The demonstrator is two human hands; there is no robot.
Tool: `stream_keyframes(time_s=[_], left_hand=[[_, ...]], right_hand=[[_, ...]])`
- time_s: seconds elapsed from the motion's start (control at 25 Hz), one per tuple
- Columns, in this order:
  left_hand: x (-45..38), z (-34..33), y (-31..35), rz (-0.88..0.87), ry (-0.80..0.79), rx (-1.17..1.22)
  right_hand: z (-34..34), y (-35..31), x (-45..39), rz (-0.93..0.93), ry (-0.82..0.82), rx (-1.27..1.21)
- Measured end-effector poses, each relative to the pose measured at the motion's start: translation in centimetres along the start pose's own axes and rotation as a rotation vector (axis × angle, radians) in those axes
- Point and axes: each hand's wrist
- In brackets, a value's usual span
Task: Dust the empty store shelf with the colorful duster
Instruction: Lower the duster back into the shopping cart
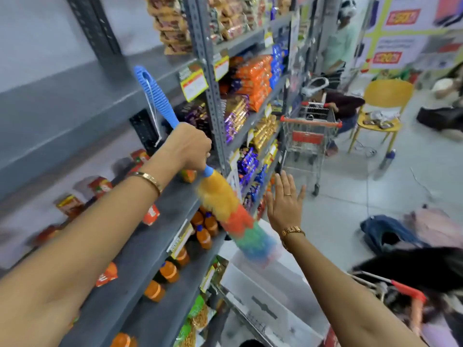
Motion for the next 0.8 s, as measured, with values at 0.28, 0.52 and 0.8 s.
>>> stream_keyframes(time_s=[0.28, 0.52, 0.8], left_hand=[[-6.5, -9.6, 11.1, -0.253, -0.162, 0.088], [-8.5, -17.2, 18.5, -0.388, -0.23, 0.152], [-10.6, -27.0, 26.8, -0.472, -0.382, 0.156]], right_hand=[[-2.9, 7.8, 3.9, -0.103, -0.137, 0.138], [-5.8, 11.0, 6.7, -0.149, -0.229, 0.175], [-10.6, 14.9, 10.2, -0.179, -0.299, 0.221]])
Point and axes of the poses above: each hand's wrist, its own x-axis away from the middle knuckle, its own z-axis out of the back of the hand, y = z × x, and after that the axes turned 8 degrees about x, right-handed
